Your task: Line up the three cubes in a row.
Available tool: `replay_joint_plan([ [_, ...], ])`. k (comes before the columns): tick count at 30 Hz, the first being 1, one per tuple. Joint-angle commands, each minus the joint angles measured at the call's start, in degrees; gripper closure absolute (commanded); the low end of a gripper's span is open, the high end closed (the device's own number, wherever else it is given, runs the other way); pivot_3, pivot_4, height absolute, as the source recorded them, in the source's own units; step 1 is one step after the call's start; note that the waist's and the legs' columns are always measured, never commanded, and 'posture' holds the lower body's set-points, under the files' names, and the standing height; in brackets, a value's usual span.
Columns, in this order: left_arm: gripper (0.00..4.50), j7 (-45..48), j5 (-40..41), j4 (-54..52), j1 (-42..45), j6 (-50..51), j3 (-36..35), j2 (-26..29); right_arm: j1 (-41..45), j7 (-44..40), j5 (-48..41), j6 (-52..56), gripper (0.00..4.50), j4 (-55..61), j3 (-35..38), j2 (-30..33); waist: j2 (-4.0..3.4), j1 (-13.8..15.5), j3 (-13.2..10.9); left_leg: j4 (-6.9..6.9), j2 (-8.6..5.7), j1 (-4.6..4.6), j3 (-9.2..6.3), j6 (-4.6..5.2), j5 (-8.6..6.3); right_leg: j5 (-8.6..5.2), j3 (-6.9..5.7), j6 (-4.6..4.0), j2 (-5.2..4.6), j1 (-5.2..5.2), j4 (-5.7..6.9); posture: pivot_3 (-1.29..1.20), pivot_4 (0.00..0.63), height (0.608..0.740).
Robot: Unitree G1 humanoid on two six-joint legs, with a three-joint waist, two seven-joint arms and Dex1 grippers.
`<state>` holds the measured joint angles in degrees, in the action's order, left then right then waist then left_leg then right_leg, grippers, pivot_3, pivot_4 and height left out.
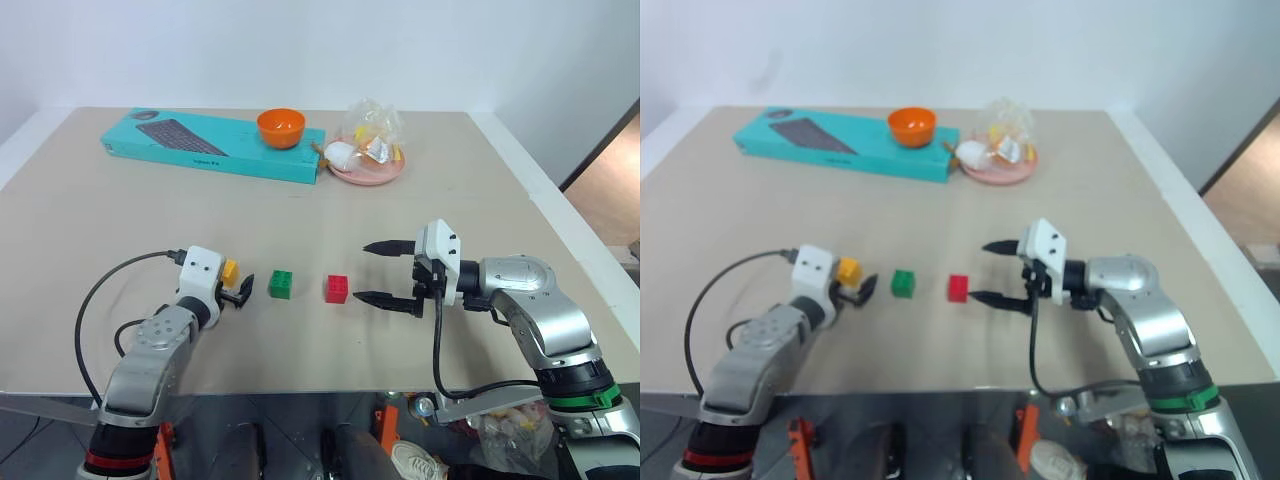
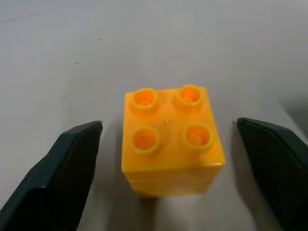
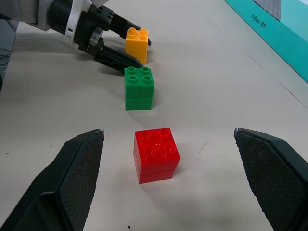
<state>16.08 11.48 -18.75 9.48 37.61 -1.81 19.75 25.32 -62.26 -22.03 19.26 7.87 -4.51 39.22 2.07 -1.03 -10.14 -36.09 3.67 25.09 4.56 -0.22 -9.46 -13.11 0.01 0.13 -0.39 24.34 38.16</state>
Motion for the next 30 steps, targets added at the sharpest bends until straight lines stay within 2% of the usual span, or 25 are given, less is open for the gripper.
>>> replay_joint_plan([
  [1,0.04,3.70,4.25,-4.14,0.87,-0.96,-6.05,2.73,0.49,0.91,-3.12,1.58,0.00,3.41,2.87,-0.51,0.00,-0.01,0.00,0.00,0.01,0.00,0.00,0.00,0.00,0.00,0.00,0.00,0.00,0.00,0.00,0.00,0.150,0.740],
  [5,0.04,15.72,14.27,-3.05,2.70,0.12,-11.26,8.91,2.50,3.00,-5.80,3.97,0.00,3.25,5.17,-1.42,-0.01,-0.04,-0.01,0.01,0.05,0.00,-0.03,-0.01,0.00,-0.01,-0.05,-0.11,0.02,0.02,0.00,0.00,0.150,0.740],
  [9,0.04,27.04,15.43,1.51,7.43,-4.04,-7.29,14.81,4.74,4.86,-3.30,1.29,0.00,-1.26,5.65,-2.27,-0.02,0.03,-0.01,-0.02,-0.01,0.00,-0.05,-0.01,0.01,-0.10,-0.18,-0.33,0.06,0.01,0.02,0.00,0.150,0.740],
  [17,0.04,38.20,9.64,24.78,26.36,-15.33,3.11,12.04,8.03,8.53,2.07,-5.53,0.00,-11.66,4.47,-5.84,-0.01,0.25,-0.02,-0.22,-0.23,0.10,0.16,0.08,0.04,0.02,-0.05,0.02,-0.02,-0.02,-0.02,0.00,0.150,0.740],
  [20,0.04,39.55,5.23,34.82,30.79,-22.57,5.50,10.78,8.52,9.13,2.85,-6.04,0.00,-13.83,4.30,-6.90,-0.01,-0.15,-0.02,-0.19,-0.20,0.10,0.23,0.15,-0.01,0.12,0.02,0.22,0.07,0.04,-0.02,0.00,0.150,0.740],
  [25,0.04,37.46,1.07,55.13,40.39,-31.20,3.31,11.25,6.32,9.19,3.55,-5.95,0.00,-12.95,5.08,-6.06,-0.02,-0.15,-0.04,-0.17,-0.07,0.22,0.19,0.15,-0.01,0.07,-0.12,0.07,0.31,0.17,0.02,0.00,0.150,0.740],
  [30,0.04,38.57,-0.94,63.18,43.73,-37.47,2.01,13.85,3.19,9.05,2.46,-5.06,0.00,-10.36,7.36,-3.98,-0.03,-0.23,-0.04,-0.08,-0.07,0.21,0.17,0.10,-0.05,0.02,-0.05,0.08,0.24,0.21,0.02,0.00,0.150,0.740],
])
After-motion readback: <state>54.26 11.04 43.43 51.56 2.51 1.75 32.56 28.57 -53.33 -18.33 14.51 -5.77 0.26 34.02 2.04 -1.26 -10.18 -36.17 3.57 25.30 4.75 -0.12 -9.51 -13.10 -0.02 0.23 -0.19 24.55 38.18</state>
